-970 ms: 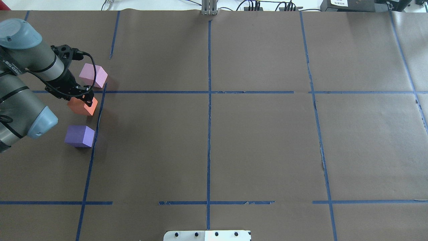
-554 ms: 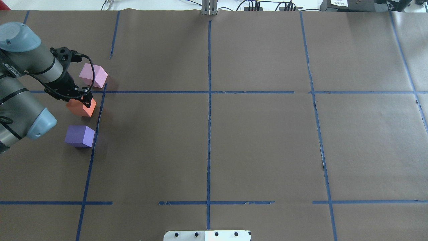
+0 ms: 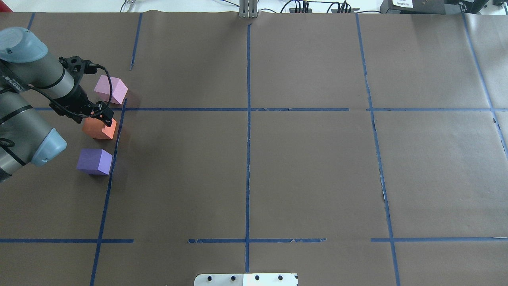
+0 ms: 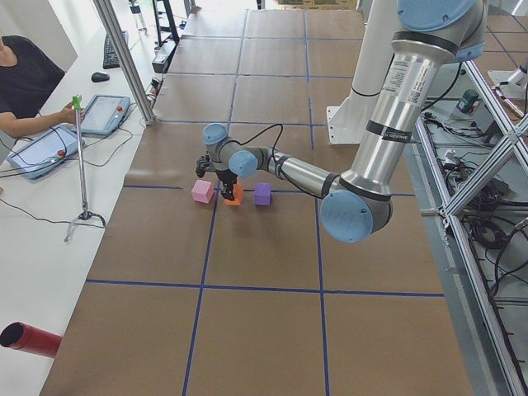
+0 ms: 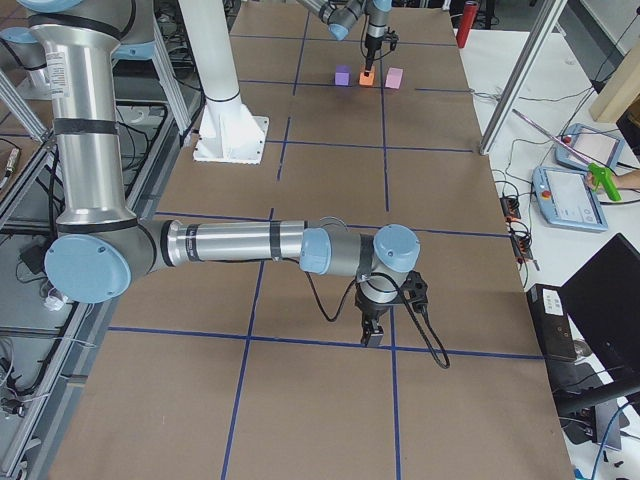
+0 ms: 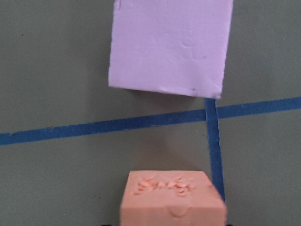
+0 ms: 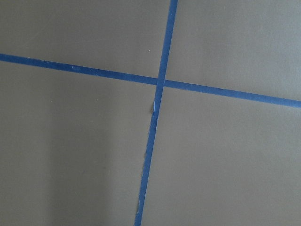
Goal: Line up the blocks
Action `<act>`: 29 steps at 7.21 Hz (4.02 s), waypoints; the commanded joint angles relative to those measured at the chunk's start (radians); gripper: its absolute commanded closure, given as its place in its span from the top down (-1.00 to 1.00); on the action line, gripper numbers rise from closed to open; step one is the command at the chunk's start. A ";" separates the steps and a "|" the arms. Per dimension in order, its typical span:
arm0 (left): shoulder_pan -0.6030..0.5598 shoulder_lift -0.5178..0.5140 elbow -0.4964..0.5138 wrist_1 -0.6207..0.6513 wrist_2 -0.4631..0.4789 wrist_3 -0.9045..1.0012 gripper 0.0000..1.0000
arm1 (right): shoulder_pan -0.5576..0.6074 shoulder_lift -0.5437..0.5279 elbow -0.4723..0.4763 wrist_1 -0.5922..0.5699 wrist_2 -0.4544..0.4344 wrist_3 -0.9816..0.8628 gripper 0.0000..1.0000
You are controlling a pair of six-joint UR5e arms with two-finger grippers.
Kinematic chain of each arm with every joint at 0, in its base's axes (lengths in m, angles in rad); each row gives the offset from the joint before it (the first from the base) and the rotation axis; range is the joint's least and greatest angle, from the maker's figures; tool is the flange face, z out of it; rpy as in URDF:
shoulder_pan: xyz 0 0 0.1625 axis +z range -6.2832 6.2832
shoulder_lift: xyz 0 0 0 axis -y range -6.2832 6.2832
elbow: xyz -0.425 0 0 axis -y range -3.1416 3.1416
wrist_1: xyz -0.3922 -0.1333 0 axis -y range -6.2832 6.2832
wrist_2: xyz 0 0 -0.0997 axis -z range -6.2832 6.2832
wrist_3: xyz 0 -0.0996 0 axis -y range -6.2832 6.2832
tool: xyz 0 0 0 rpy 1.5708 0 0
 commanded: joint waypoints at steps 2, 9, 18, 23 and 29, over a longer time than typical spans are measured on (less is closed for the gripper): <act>-0.009 -0.001 -0.005 -0.007 0.000 0.009 1.00 | 0.000 0.000 0.001 0.000 0.000 0.000 1.00; -0.409 0.079 -0.097 0.154 -0.020 0.465 1.00 | 0.000 0.000 0.000 0.000 0.000 0.000 1.00; -0.661 0.298 0.114 0.143 -0.084 0.851 1.00 | 0.000 0.000 0.000 0.000 0.000 -0.001 1.00; -0.690 0.301 -0.035 0.287 -0.133 0.814 1.00 | 0.000 0.000 0.000 0.000 0.000 0.000 1.00; -0.687 0.327 -0.069 0.287 -0.135 0.814 1.00 | 0.000 0.000 0.000 0.000 0.000 -0.001 1.00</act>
